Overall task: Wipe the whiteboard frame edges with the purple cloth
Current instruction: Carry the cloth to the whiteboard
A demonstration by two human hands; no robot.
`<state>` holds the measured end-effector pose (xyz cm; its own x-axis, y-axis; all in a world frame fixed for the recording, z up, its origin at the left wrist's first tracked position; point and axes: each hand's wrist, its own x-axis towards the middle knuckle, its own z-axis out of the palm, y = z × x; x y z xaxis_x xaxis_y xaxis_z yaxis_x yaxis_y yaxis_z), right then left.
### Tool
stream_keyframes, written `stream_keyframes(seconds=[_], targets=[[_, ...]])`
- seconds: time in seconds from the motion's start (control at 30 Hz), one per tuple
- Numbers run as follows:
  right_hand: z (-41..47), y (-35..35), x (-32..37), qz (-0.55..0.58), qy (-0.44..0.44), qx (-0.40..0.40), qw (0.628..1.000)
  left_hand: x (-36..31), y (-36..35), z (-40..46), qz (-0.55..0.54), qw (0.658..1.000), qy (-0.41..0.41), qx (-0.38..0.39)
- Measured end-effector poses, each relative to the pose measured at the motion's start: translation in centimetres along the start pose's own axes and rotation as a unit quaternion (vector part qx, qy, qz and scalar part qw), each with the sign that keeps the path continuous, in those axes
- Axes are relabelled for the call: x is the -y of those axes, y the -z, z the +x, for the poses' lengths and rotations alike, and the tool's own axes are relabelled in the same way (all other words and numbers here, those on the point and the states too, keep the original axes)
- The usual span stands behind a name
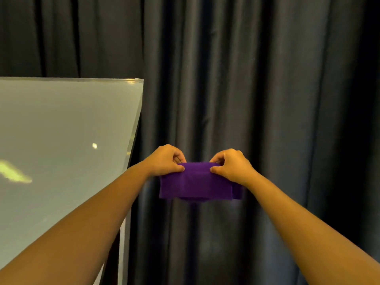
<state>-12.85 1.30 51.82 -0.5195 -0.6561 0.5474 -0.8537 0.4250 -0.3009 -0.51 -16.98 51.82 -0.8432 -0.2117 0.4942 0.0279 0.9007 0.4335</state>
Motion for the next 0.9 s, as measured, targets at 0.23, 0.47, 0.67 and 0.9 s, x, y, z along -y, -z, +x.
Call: stream_keyframes(seconds=[0.23, 0.47, 0.67, 0.9], targets=[[4.2, -6.1, 9.2, -0.002, 0.033, -0.007, 0.999, 8.7, 7.1, -3.1, 0.024, 1.000, 0.004, -0.011], [10.9, -11.8, 18.7, 0.025, 0.040, -0.037, 0.998, 17.7, 16.6, -3.0, 0.042, 0.999, 0.005, -0.010], [15.6, -15.1, 21.6, 0.031, 0.011, -0.058, 0.998, 22.3, 20.2, -0.8, 0.047, 0.999, -0.015, 0.001], [20.0, -15.7, 21.1, 0.000, 0.012, -0.081, 0.997, 25.1, 20.0, 3.1, 0.036, 0.999, -0.033, -0.024]])
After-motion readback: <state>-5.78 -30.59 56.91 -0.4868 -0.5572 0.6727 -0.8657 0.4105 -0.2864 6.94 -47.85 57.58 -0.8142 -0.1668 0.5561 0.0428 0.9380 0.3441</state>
